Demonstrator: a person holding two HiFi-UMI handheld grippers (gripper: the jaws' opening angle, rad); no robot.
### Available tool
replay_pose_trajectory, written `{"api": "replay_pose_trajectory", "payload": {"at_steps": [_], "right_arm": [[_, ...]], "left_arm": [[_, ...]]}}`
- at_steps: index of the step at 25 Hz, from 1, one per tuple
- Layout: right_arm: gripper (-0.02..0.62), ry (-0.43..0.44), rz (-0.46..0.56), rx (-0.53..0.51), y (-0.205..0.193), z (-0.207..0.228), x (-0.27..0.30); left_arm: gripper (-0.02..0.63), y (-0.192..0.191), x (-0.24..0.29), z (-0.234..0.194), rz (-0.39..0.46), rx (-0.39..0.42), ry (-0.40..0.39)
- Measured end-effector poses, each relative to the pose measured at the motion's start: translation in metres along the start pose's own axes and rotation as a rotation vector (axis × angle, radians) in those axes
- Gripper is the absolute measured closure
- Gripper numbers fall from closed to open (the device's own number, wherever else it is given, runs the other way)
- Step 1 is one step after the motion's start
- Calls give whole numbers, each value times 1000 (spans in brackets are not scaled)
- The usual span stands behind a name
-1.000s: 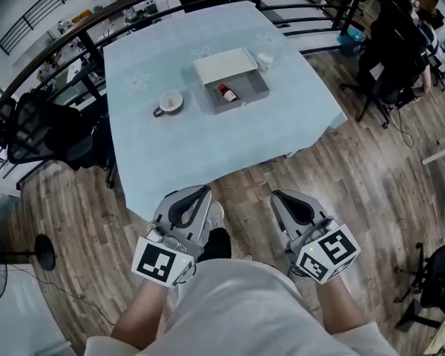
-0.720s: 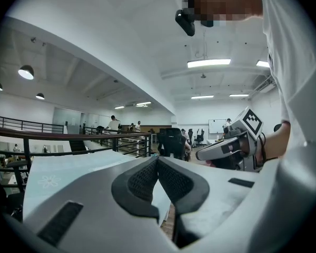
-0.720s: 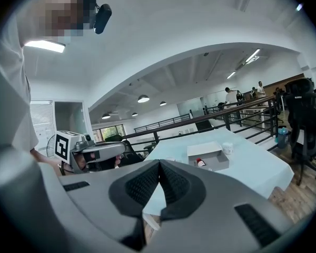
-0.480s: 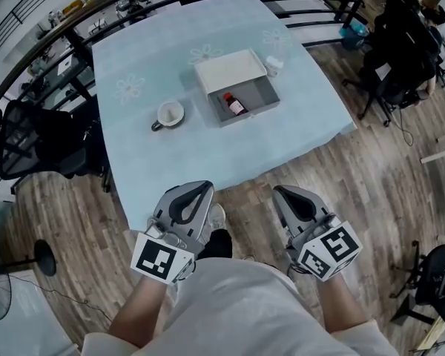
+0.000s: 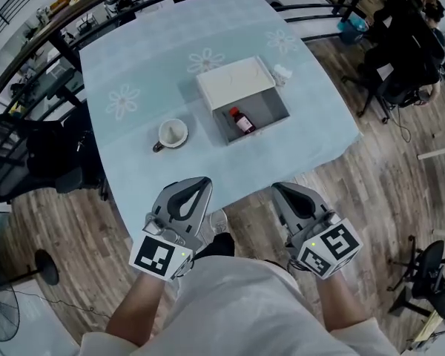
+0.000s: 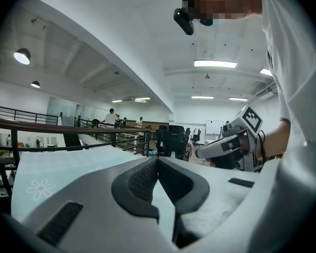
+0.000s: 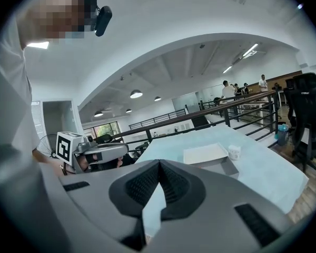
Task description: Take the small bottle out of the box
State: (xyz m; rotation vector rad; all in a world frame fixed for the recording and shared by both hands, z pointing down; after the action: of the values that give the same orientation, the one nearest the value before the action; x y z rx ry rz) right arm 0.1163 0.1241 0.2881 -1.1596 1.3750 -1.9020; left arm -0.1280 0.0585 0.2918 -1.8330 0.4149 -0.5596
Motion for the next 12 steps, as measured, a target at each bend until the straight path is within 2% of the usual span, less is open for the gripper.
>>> {"api": "replay_pose_trajectory", "payload": {"at_steps": [12], "right_arm": [[574,-15,-31,-22,29,22,78]], "left_arm": [[586,17,27,-73,14,-44,-31]]}}
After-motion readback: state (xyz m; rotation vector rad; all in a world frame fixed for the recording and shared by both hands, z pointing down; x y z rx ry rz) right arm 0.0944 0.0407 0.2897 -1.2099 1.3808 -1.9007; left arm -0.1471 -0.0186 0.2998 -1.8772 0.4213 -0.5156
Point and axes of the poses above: the fingertips, and each gripper's own axes: x forward along the fingers, z to its right, y out of its top, the point moved 10 cm from there along -x, backward along the fingers, and after that the axes turned 11 degrees about -x, right-handed, at the moved point
